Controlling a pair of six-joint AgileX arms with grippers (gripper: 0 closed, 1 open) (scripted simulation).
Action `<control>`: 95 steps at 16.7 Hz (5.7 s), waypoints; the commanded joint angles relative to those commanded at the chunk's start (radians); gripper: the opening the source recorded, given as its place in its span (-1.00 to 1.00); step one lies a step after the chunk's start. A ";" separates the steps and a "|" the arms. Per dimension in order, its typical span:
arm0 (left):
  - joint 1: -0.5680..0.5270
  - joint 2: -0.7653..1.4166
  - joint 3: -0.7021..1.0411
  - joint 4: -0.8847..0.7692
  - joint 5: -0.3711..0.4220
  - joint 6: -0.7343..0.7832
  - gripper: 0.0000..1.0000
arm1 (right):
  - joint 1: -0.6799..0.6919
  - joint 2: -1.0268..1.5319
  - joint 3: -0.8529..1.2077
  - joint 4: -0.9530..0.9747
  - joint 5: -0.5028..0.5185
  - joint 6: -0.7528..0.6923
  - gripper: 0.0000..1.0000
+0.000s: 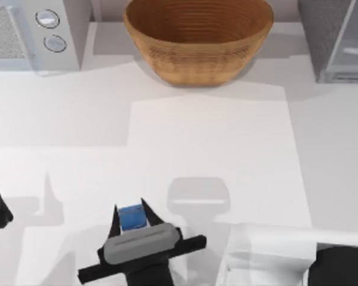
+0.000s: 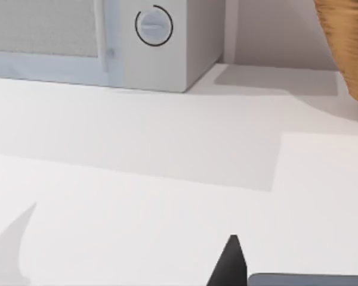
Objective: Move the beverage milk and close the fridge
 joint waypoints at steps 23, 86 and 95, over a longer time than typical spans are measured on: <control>0.000 0.000 0.000 0.000 0.000 0.000 1.00 | -0.566 -0.466 -0.238 -0.207 -0.434 0.000 -1.00; 0.000 0.000 0.000 0.000 0.000 0.000 1.00 | -1.510 -0.123 0.329 -0.436 -1.253 -0.007 1.00; 0.000 0.000 0.000 0.000 0.000 0.000 1.00 | -1.497 -0.185 0.296 -0.464 -1.252 -0.004 1.00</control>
